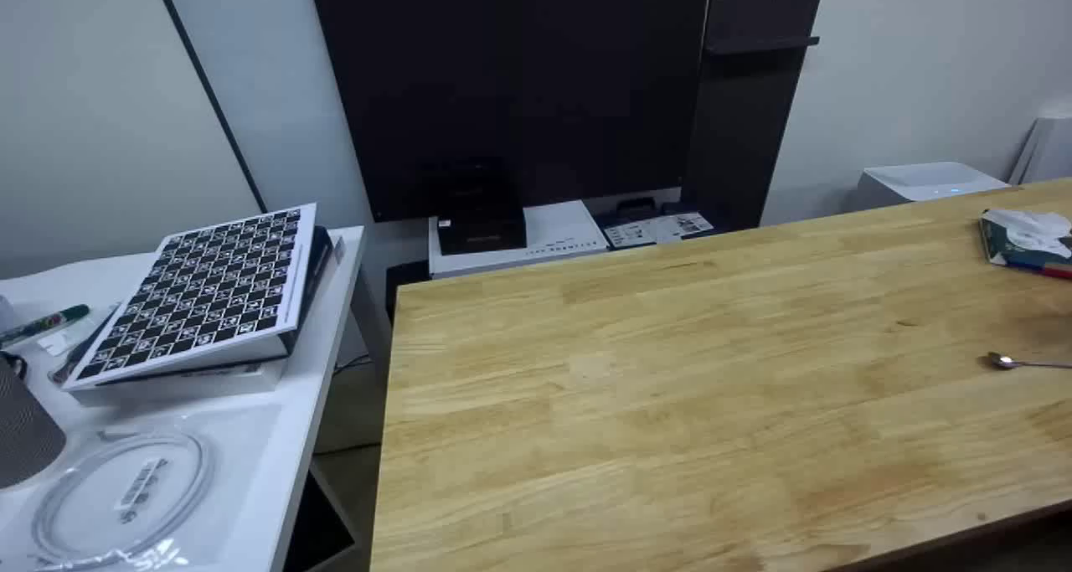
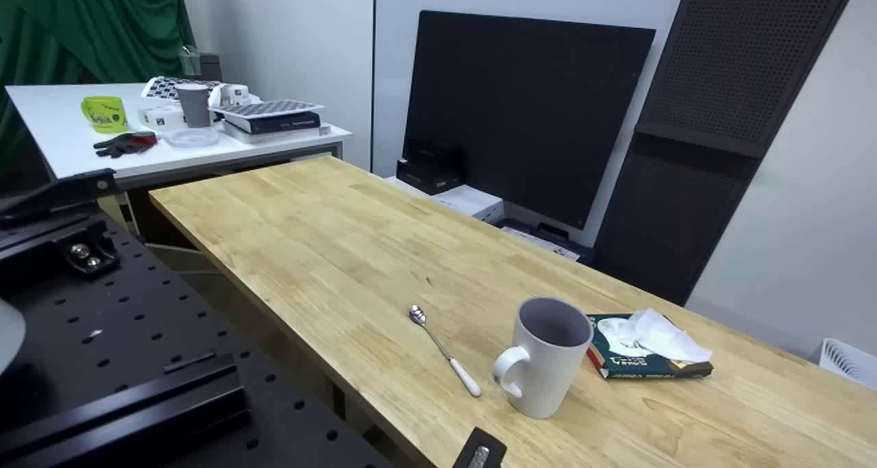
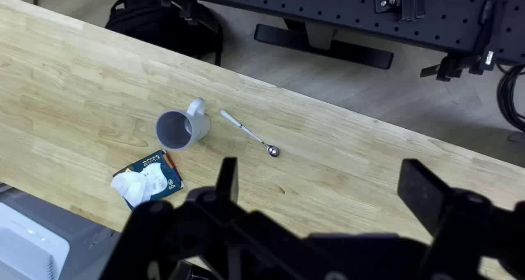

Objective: Put the spoon in the white mug

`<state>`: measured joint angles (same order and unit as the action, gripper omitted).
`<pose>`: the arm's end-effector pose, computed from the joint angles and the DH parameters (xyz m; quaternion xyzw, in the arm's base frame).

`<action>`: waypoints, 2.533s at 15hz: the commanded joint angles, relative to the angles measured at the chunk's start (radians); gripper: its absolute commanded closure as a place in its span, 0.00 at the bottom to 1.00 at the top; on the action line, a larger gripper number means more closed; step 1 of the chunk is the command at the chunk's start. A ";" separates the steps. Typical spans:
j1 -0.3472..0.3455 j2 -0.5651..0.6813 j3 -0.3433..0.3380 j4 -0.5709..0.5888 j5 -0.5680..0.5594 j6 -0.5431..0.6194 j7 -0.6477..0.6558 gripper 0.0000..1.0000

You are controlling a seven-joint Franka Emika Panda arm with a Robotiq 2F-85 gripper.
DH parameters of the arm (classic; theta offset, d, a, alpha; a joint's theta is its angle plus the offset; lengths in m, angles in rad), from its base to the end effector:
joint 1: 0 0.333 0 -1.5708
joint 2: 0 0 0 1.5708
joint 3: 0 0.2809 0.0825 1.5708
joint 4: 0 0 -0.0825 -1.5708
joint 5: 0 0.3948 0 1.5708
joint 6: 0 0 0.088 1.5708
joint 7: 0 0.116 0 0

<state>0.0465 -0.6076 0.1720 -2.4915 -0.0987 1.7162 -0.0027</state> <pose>0.3700 0.0706 0.4369 0.9862 0.1015 -0.0782 0.1043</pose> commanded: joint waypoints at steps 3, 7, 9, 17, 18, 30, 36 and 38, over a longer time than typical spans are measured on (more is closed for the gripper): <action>0.026 0.002 -0.021 0.002 -0.011 -0.002 0.012 0.00; 0.026 0.002 -0.021 0.002 -0.011 -0.002 0.012 0.00; 0.026 0.002 -0.021 0.002 -0.011 -0.002 0.012 0.00; 0.007 -0.014 -0.209 -0.011 -0.142 0.036 -0.332 0.00; 0.001 -0.014 -0.244 -0.017 -0.156 0.061 -0.380 0.00; 0.000 -0.006 -0.479 -0.131 -0.193 0.547 -1.084 0.00; 0.039 0.009 -0.556 -0.137 0.040 0.588 -1.384 0.00; -0.005 0.008 -0.513 -0.141 0.046 0.579 -1.374 0.00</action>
<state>0.0707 -0.6057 -0.3697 -2.6342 -0.0755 2.2974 -1.3598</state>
